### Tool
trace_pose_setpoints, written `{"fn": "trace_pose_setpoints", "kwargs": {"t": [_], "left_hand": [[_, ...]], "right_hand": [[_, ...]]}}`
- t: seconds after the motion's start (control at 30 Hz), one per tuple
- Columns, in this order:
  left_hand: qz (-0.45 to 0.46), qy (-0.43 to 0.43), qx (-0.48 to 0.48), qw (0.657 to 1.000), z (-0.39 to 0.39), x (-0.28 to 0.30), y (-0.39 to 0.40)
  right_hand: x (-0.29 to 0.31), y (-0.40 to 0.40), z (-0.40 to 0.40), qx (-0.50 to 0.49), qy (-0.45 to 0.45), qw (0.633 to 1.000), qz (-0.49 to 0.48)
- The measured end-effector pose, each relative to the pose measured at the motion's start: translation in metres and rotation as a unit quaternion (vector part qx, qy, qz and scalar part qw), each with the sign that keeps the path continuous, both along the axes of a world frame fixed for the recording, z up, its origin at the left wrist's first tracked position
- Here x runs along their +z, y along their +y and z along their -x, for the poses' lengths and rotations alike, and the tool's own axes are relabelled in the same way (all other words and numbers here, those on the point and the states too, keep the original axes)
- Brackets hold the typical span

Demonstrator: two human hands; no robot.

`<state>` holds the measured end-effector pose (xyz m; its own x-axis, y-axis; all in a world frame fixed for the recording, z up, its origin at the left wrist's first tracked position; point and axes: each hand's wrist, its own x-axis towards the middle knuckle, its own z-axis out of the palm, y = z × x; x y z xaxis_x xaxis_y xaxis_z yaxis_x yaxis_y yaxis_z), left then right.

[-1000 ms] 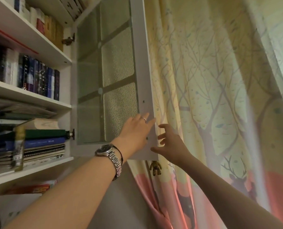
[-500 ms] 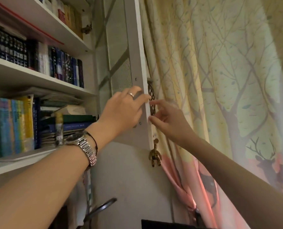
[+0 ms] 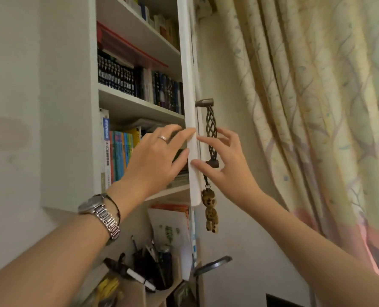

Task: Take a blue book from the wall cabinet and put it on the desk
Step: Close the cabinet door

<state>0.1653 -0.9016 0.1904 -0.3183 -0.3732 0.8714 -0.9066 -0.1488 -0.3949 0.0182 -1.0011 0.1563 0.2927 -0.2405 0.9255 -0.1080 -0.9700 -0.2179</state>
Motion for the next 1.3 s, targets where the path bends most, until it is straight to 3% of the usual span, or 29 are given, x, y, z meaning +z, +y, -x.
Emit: {"fn": "trace_pose_setpoints", "kwargs": {"t": [0.27,0.6,1.3], "left_hand": [[-0.008,0.055,0.094,0.994,-0.052,-0.007,0.035],[0.010,0.084,0.197,0.977,-0.097,-0.014,0.047],[-0.011,0.116,0.273,0.955,-0.132,-0.015,0.062]], "right_hand": [[-0.001,0.019,-0.066,0.084,-0.047,0.995,0.004],[0.000,0.026,-0.110,0.116,-0.002,0.993,0.021],[0.005,0.034,-0.168,0.154,0.070,0.986,-0.013]]}}
